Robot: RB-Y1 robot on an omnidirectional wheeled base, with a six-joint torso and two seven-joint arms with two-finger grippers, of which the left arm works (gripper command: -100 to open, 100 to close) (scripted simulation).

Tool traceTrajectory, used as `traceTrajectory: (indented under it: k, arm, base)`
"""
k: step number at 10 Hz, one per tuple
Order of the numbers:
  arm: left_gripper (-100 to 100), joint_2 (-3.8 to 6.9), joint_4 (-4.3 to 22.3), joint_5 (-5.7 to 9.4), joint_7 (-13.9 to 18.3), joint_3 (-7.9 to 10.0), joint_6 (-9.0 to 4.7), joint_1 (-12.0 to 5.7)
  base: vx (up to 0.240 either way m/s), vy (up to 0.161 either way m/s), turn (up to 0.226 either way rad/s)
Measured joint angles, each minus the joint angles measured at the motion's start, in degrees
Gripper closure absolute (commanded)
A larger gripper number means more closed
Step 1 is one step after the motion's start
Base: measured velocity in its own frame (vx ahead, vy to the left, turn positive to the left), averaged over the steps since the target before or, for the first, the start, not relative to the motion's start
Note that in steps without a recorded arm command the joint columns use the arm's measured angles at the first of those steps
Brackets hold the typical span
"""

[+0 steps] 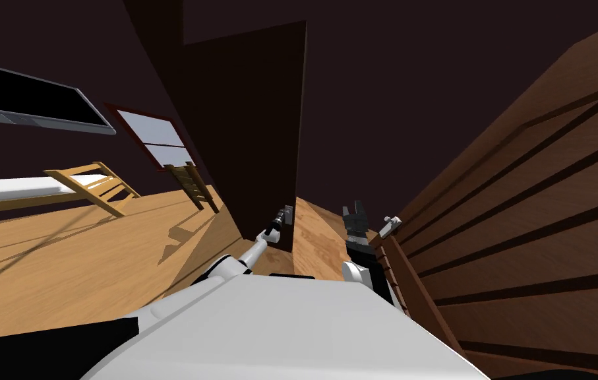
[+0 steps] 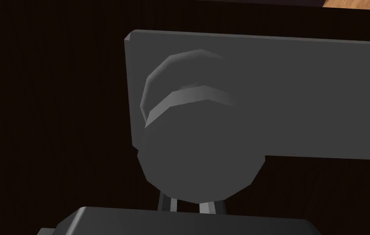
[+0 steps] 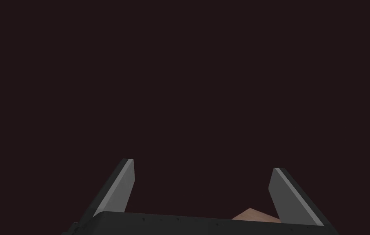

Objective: Push the door open

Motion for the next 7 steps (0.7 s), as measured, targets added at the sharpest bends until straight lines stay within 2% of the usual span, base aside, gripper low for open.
traceTrajectory:
  k: [1, 3, 7]
  arm:
    - [-100, 0.39, 0.93, 0.23, 0.10, 0.71, -0.45, -0.64]
    - [-100, 0.43, 0.70, 0.30, 0.19, 0.63, -0.47, -0.76]
    - [-100, -0.20, 0.44, 0.37, 0.45, -0.10, -0.37, -0.73]
  base:
    - [-0.030, -0.066, 0.055]
    - [-0.185, 0.038, -0.013]
    - [-0.226, 0.010, 0.016]
